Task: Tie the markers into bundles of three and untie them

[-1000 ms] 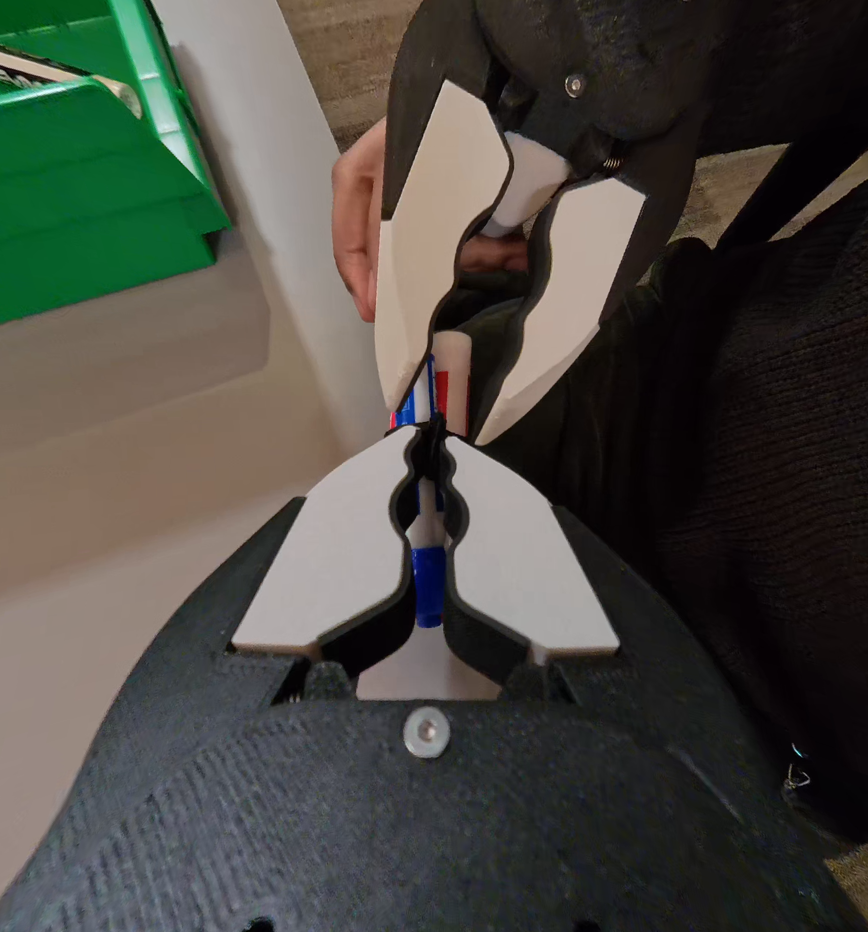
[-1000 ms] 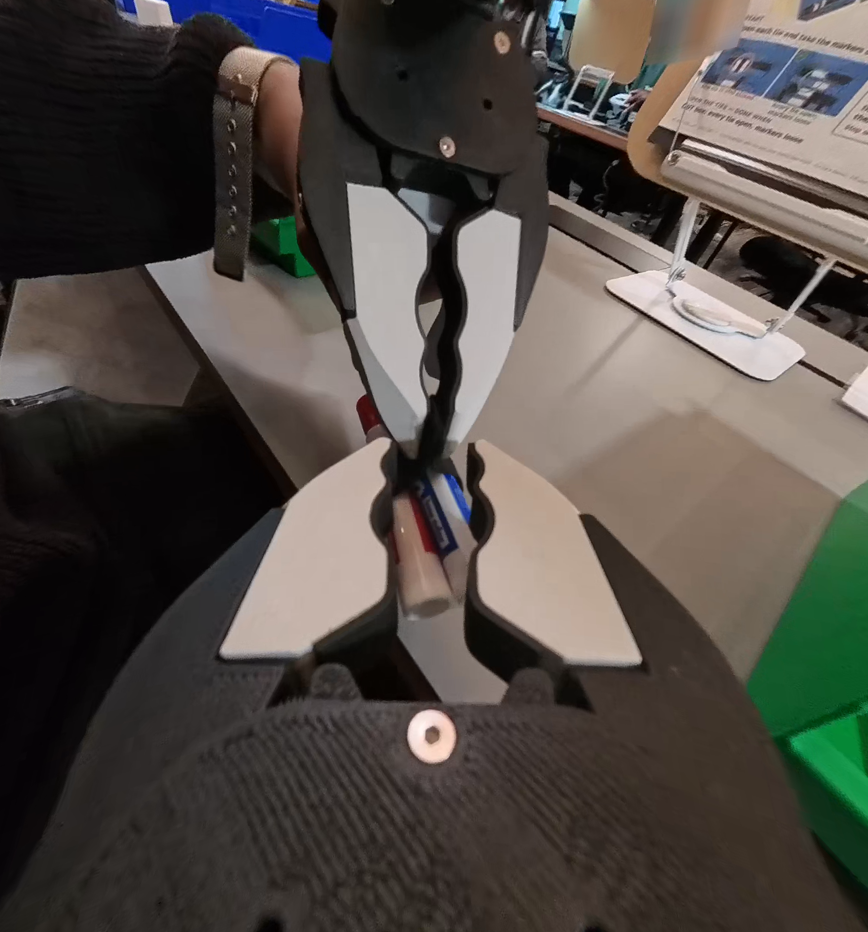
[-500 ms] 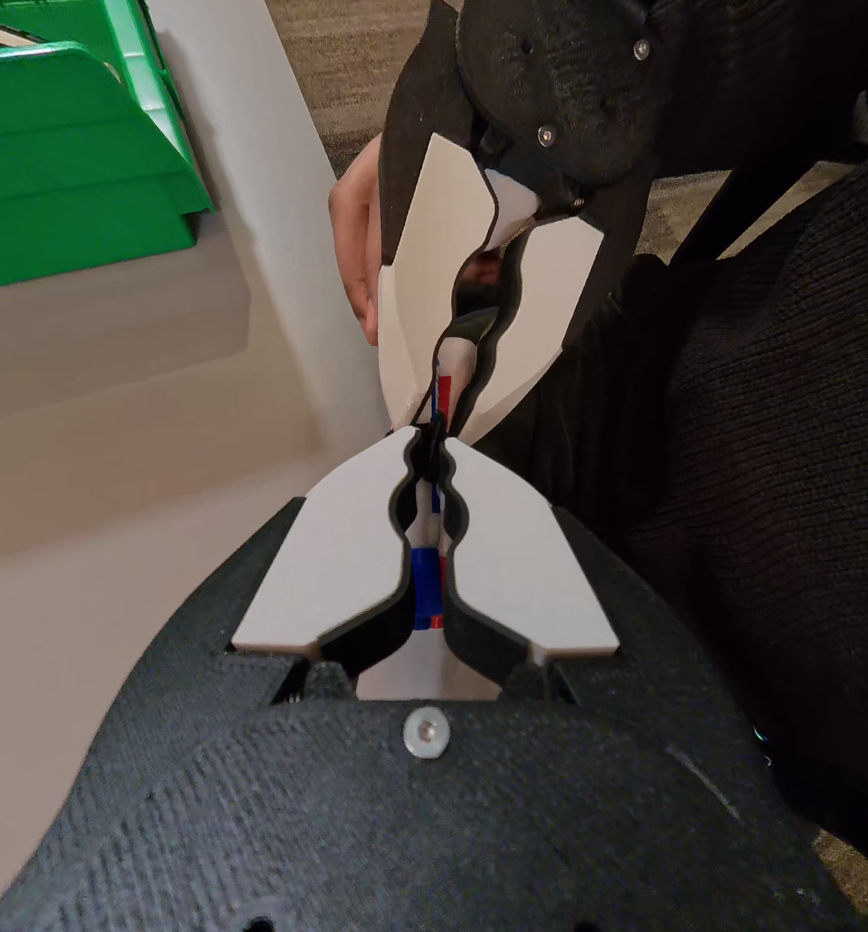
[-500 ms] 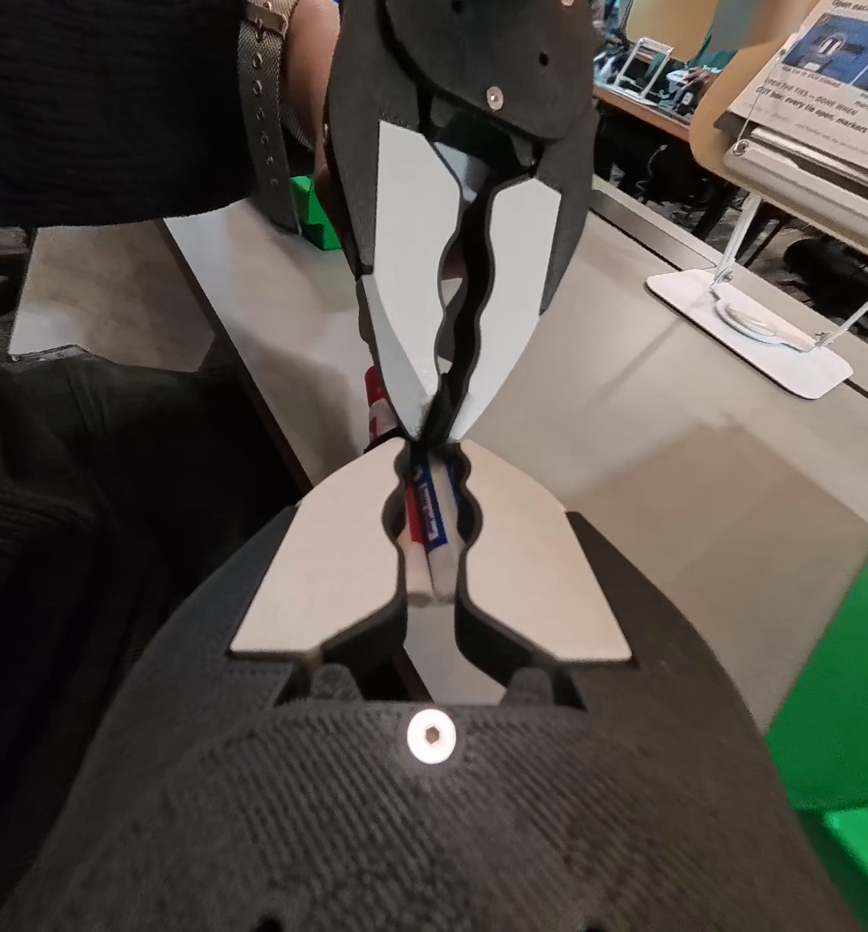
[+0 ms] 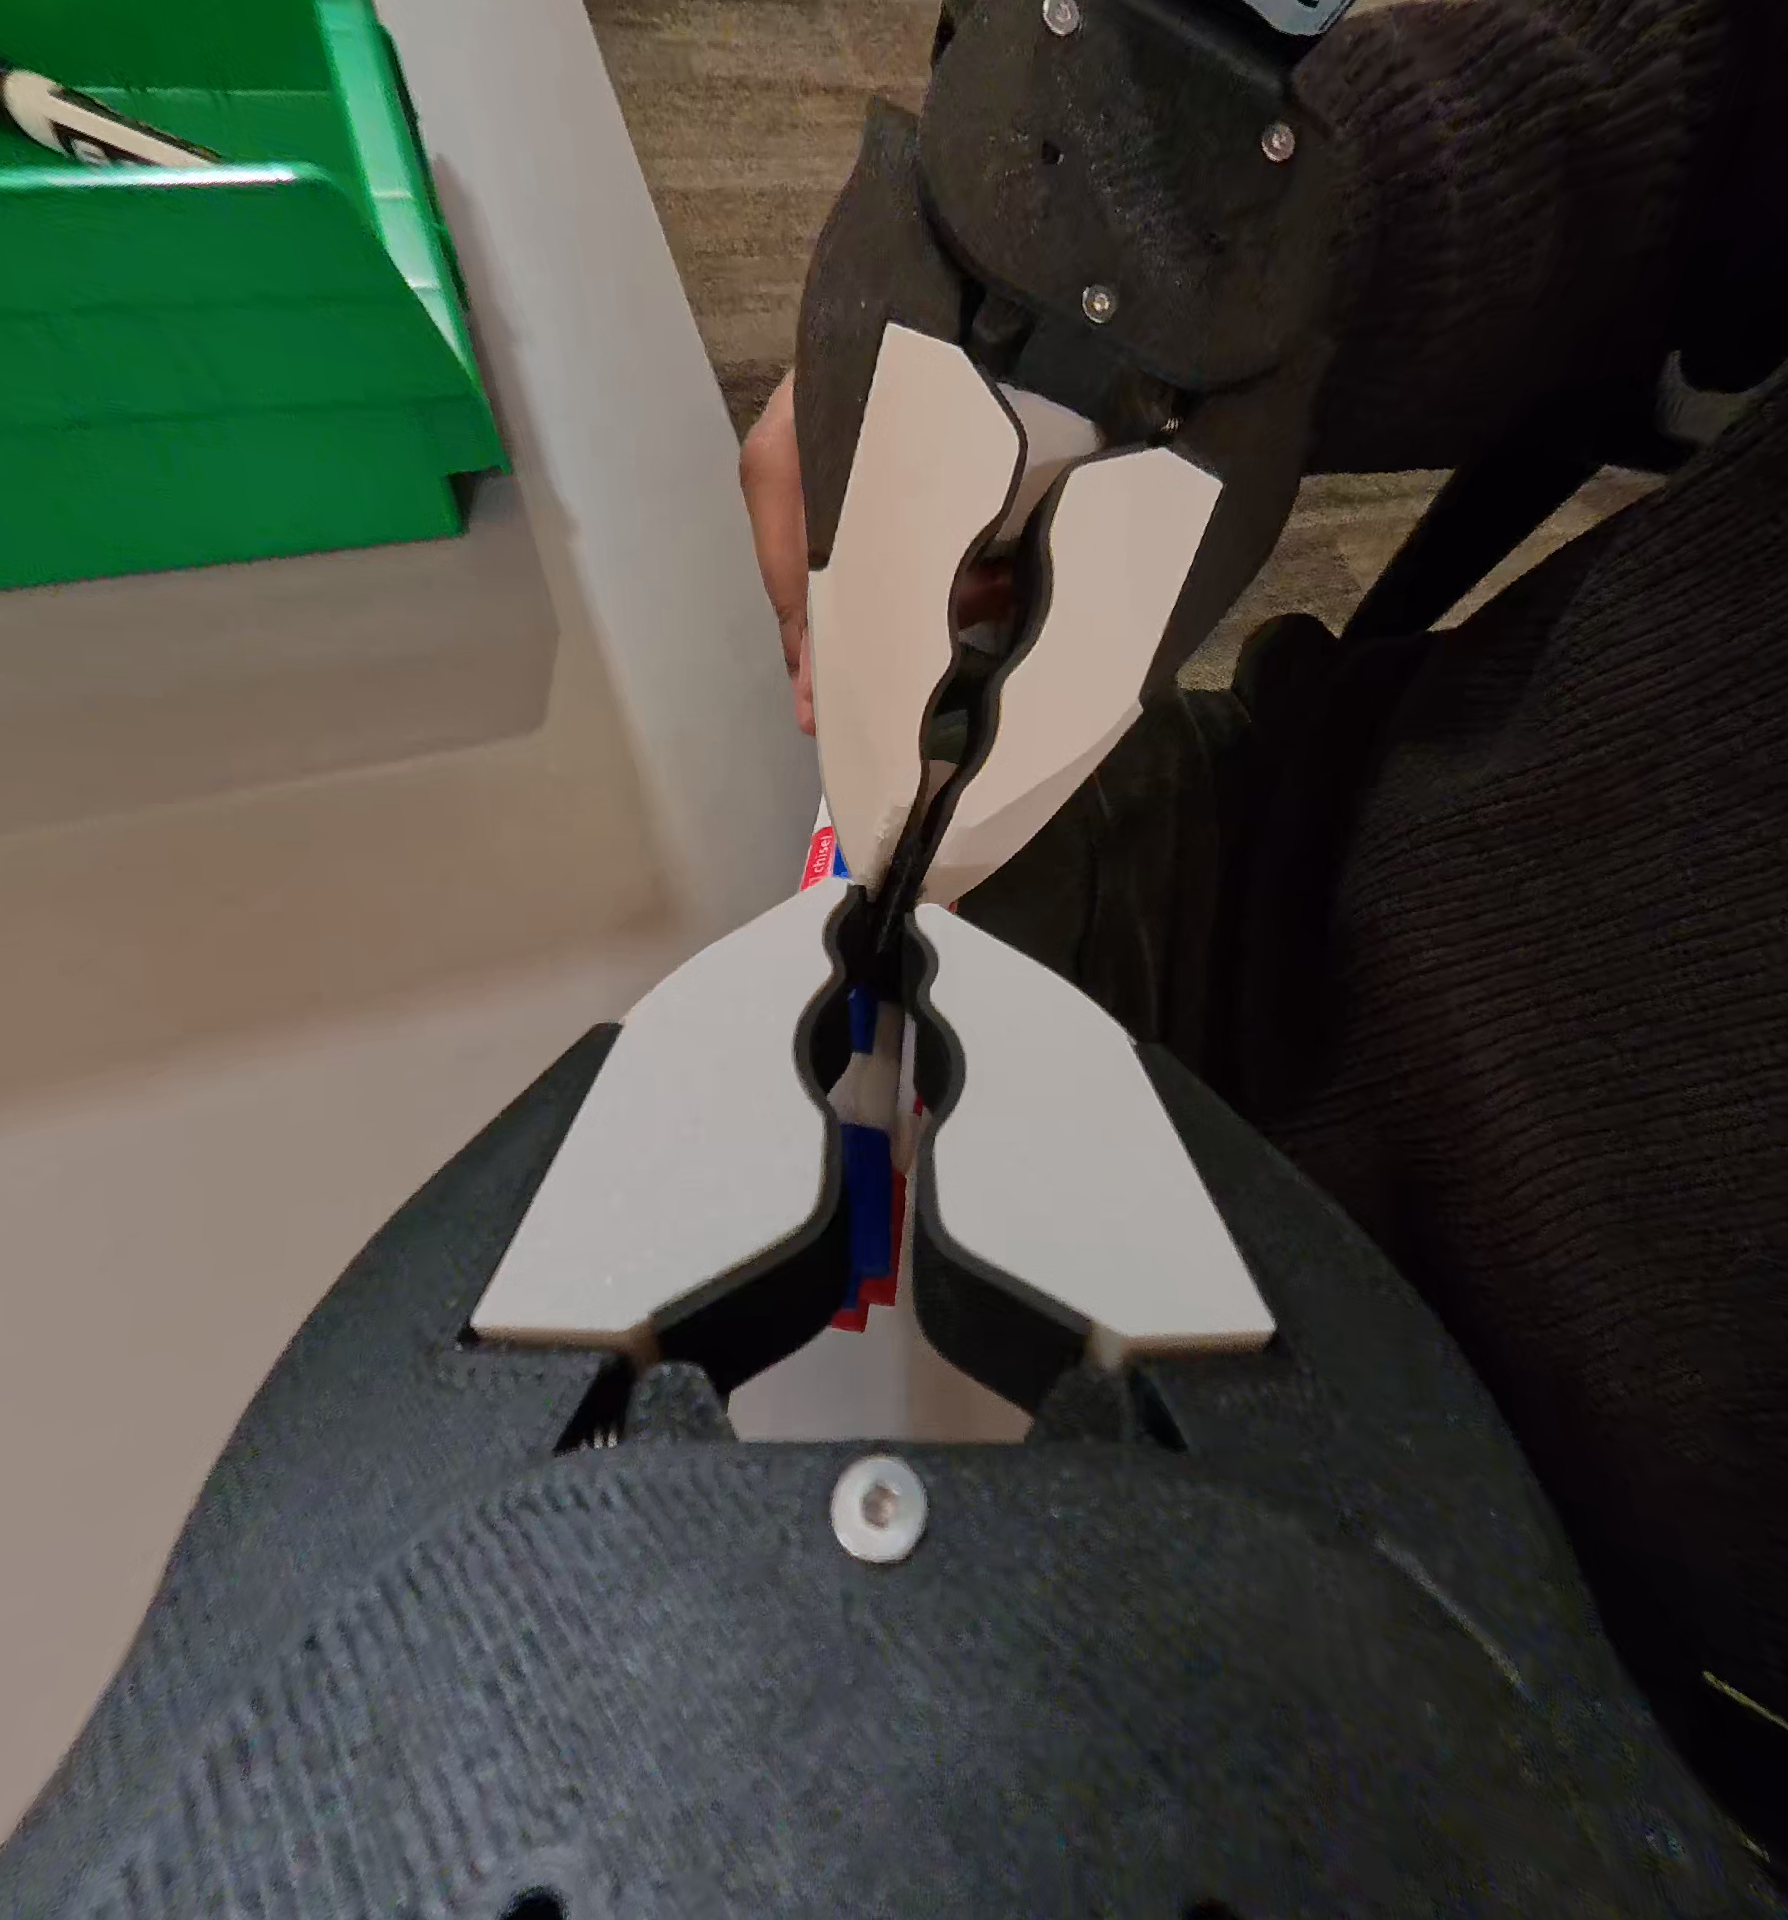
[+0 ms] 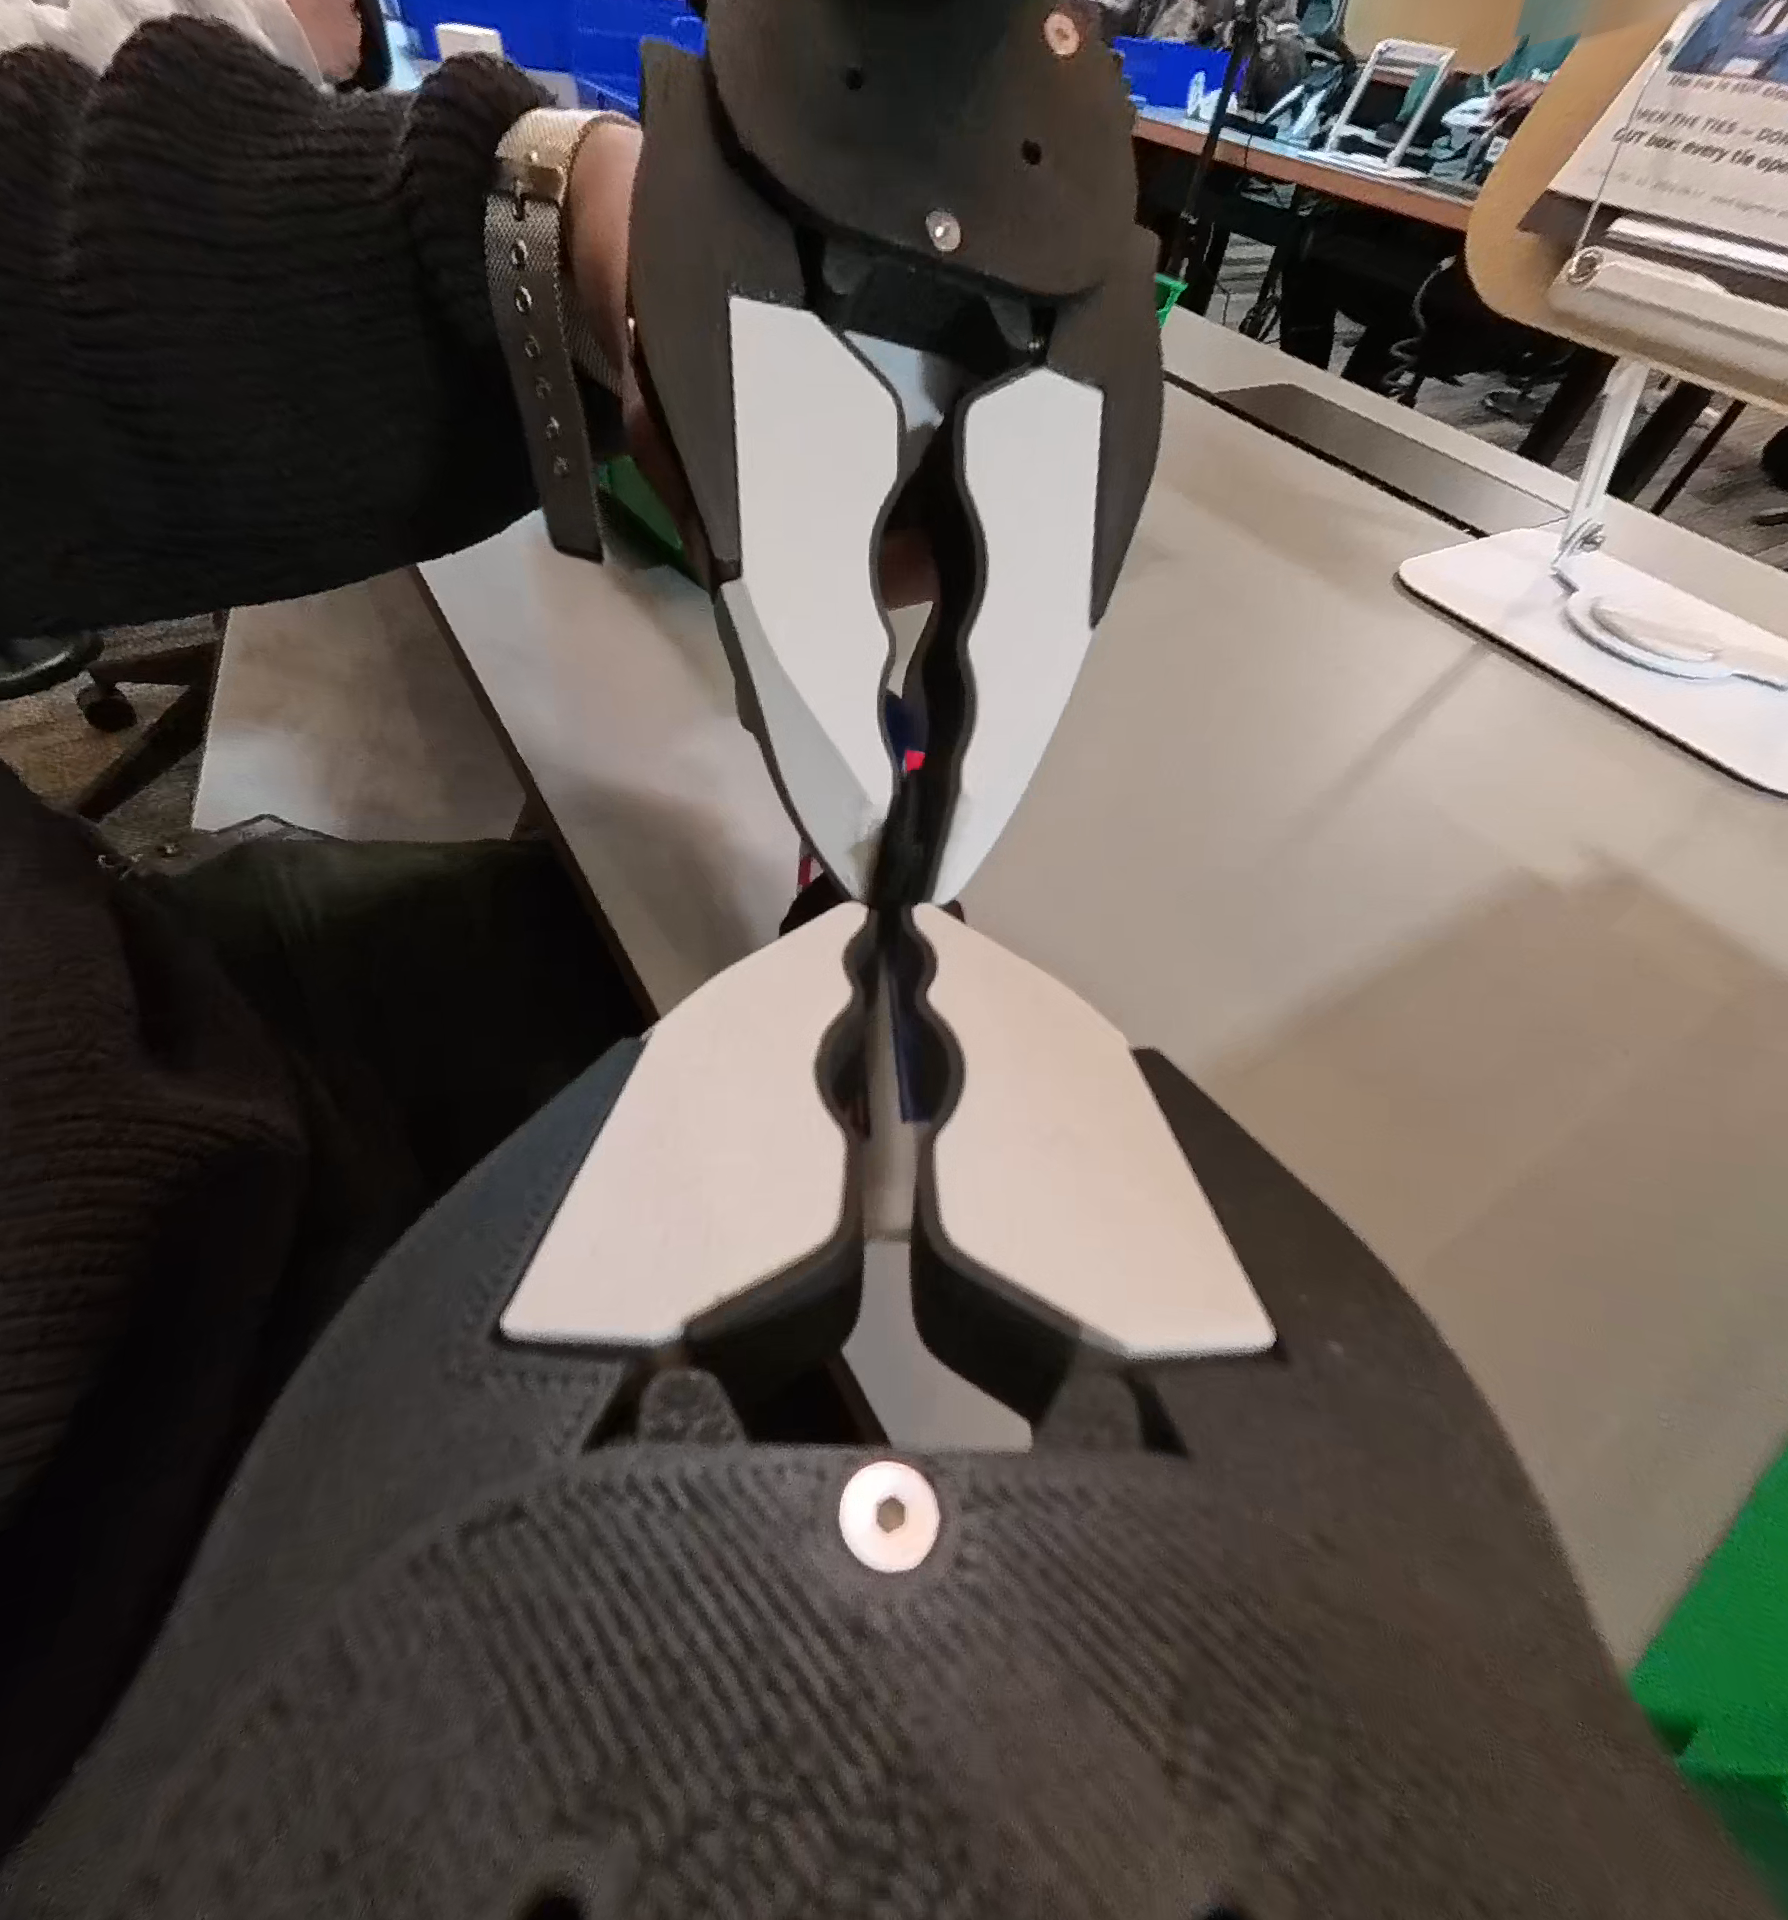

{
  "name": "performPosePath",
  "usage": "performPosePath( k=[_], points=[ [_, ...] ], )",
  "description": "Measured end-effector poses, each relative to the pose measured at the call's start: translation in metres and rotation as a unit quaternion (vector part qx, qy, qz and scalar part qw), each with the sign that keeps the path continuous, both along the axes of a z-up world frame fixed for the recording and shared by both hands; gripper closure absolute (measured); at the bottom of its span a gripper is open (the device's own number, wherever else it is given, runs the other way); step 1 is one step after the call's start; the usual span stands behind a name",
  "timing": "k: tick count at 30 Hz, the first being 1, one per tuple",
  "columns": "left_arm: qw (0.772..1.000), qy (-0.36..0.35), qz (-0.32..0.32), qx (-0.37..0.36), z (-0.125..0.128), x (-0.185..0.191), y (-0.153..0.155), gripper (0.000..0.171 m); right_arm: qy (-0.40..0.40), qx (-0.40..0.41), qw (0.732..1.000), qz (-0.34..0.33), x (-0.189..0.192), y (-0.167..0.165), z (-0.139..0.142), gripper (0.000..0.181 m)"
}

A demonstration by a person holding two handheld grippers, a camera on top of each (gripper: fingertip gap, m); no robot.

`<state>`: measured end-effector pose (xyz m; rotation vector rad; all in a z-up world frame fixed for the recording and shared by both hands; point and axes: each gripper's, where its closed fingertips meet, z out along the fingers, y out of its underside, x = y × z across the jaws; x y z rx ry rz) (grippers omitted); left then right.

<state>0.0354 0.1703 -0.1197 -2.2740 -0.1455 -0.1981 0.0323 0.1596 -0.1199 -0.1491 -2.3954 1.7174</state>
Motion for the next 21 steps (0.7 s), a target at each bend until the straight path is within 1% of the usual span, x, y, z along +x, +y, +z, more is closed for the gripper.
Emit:
performPosePath(
  k=[3,6,9,11,12,14,17,19,21],
  points=[
    [0.999,0.02,0.026,0.017,0.008,-0.009,0.0,0.157,-0.006,-0.012,1.0,-0.014,-0.005,0.002,0.004,0.179],
    [0.996,0.031,0.067,0.041,0.018,-0.023,-0.005,0.145,-0.021,-0.031,0.999,-0.028,-0.012,0.007,0.01,0.179],
    [0.992,0.044,0.105,0.048,0.021,-0.038,-0.013,0.13,-0.034,-0.046,0.997,-0.044,-0.019,0.012,0.013,0.179],
    [0.985,0.064,0.148,0.064,0.025,-0.052,-0.019,0.121,-0.032,-0.046,0.997,-0.06,-0.025,0.015,0.012,0.179],
    [0.977,0.075,0.183,0.083,0.029,-0.061,-0.022,0.114,-0.031,-0.045,0.996,-0.069,-0.028,0.017,0.012,0.179],
    [0.959,0.084,0.24,0.123,0.034,-0.07,-0.033,0.114,-0.033,-0.045,0.995,-0.087,-0.034,0.021,0.012,0.179],
    [0.929,0.064,0.306,0.196,0.035,-0.068,-0.049,0.109,-0.046,-0.062,0.991,-0.108,-0.042,0.026,0.015,0.179],
    [0.904,0.016,0.343,0.255,0.033,-0.061,-0.055,0.105,-0.058,-0.079,0.988,-0.116,-0.045,0.028,0.019,0.179],
    [0.874,-0.069,0.362,0.317,0.028,-0.053,-0.055,0.103,-0.072,-0.1,0.985,-0.123,-0.048,0.03,0.024,0.179]
  ],
)
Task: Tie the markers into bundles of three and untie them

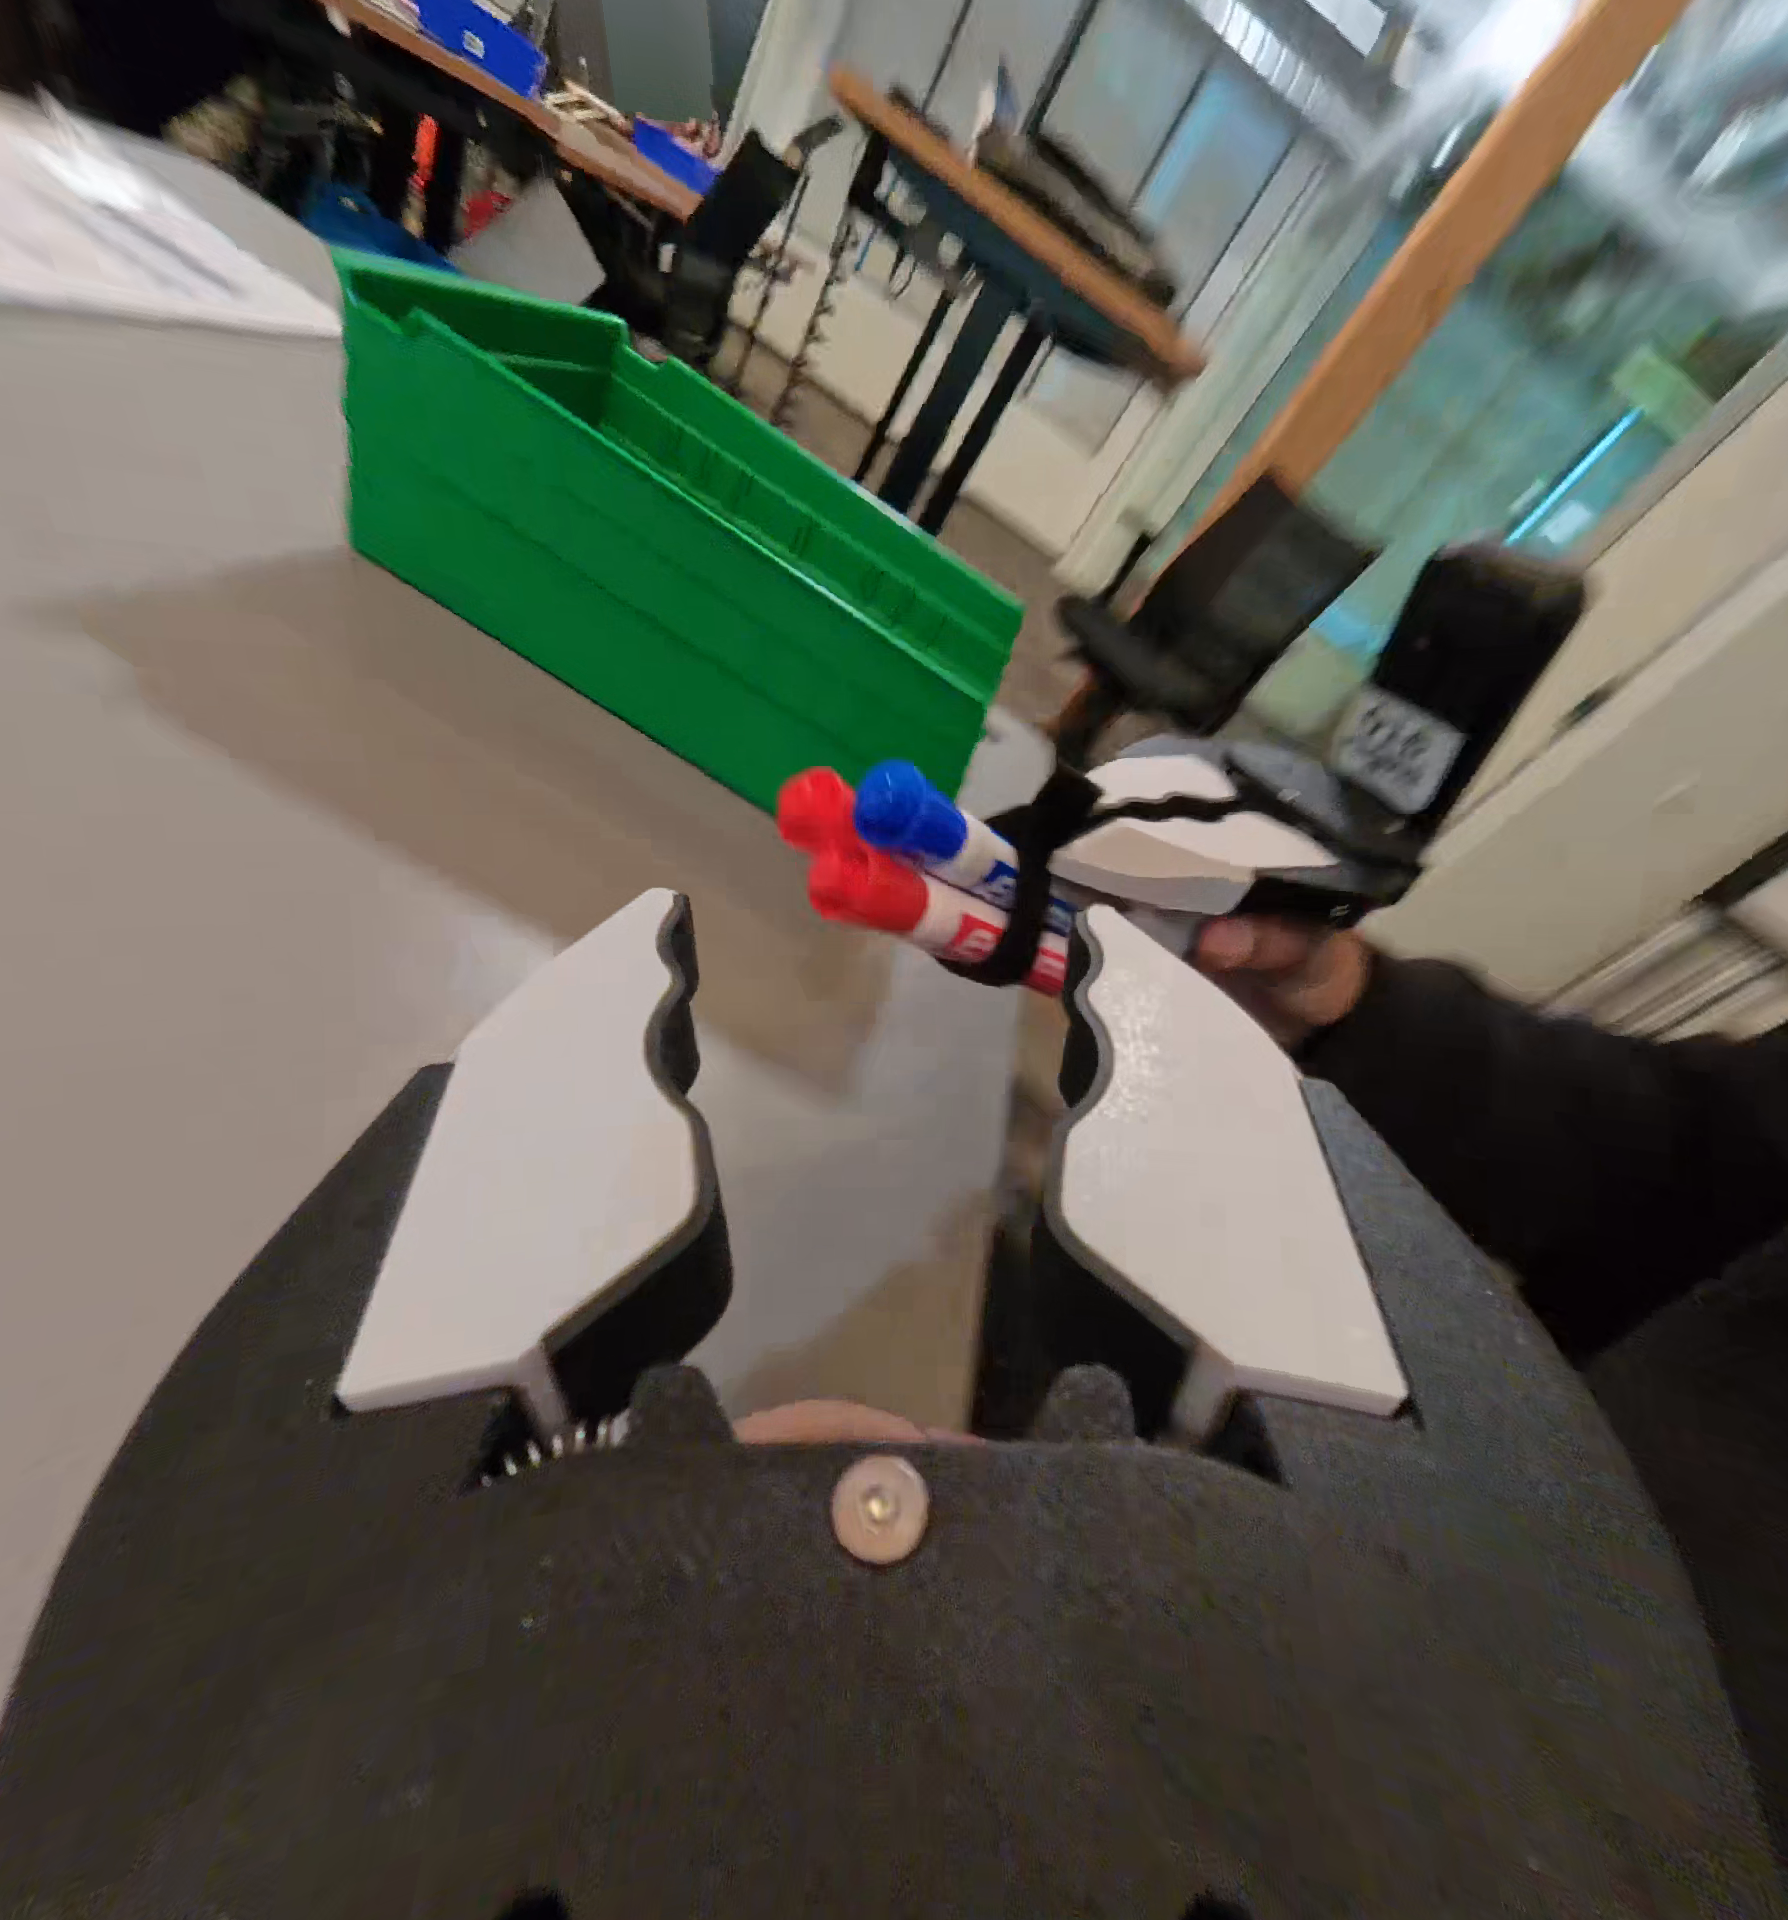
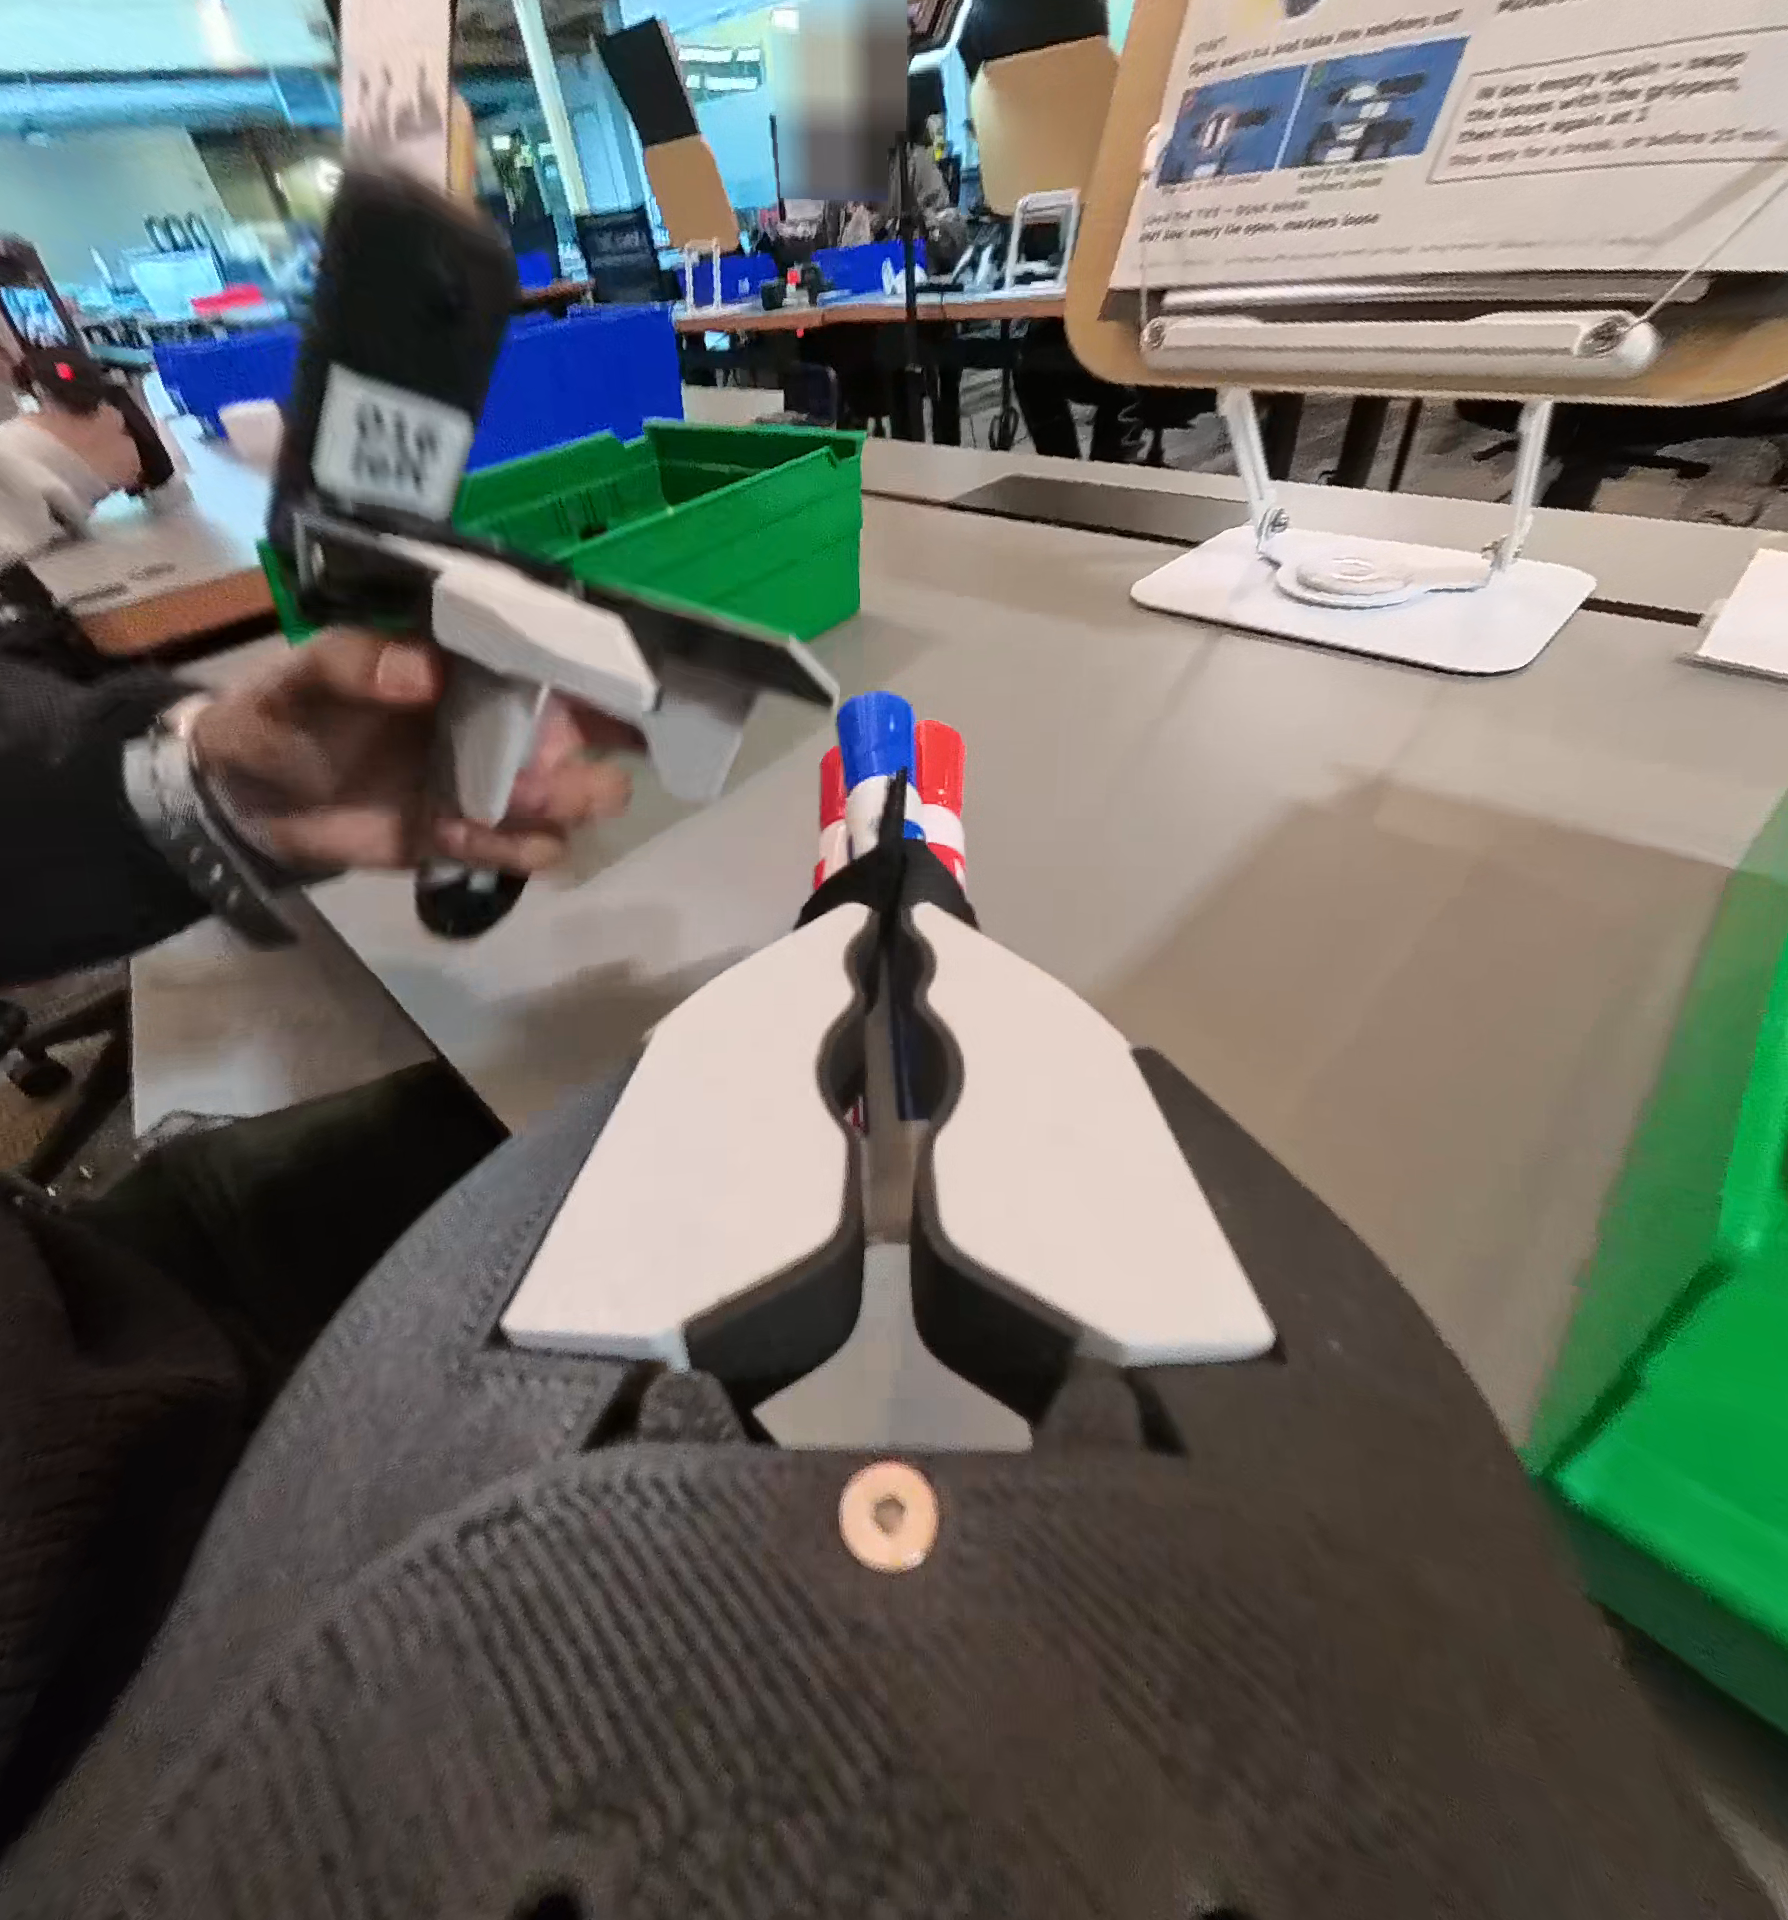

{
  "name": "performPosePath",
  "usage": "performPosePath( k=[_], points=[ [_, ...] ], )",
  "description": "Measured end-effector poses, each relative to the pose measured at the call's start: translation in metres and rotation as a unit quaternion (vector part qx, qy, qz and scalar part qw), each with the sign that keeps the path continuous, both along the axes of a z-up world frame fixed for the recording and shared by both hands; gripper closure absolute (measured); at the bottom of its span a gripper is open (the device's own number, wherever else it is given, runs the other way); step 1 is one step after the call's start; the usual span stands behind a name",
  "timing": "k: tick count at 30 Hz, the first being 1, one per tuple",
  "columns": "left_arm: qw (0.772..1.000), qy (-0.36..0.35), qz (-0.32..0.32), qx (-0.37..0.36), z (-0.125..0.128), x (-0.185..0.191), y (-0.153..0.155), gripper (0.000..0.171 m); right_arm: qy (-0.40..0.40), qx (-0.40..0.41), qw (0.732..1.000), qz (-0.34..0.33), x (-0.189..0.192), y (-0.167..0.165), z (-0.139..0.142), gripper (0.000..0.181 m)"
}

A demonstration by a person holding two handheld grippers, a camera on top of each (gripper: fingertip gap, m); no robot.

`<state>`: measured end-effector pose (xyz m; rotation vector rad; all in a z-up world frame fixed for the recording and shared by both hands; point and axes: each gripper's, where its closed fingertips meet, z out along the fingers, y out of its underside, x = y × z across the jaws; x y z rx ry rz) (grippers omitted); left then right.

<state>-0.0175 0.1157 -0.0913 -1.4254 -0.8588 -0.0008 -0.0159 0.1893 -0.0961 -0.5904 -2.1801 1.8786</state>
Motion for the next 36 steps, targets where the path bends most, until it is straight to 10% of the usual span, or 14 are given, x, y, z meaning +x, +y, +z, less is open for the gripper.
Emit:
performPosePath(
  k=[12,36],
  points=[
    [0.966,-0.133,-0.12,0.187,-0.01,0.026,0.044,0.102,-0.033,-0.052,0.998,0.031,0.014,-0.017,0.012,0.179],
    [0.944,-0.176,-0.139,0.241,-0.015,0.03,0.051,0.131,-0.08,-0.075,0.992,0.06,0.026,-0.029,0.009,0.179]
  ],
)
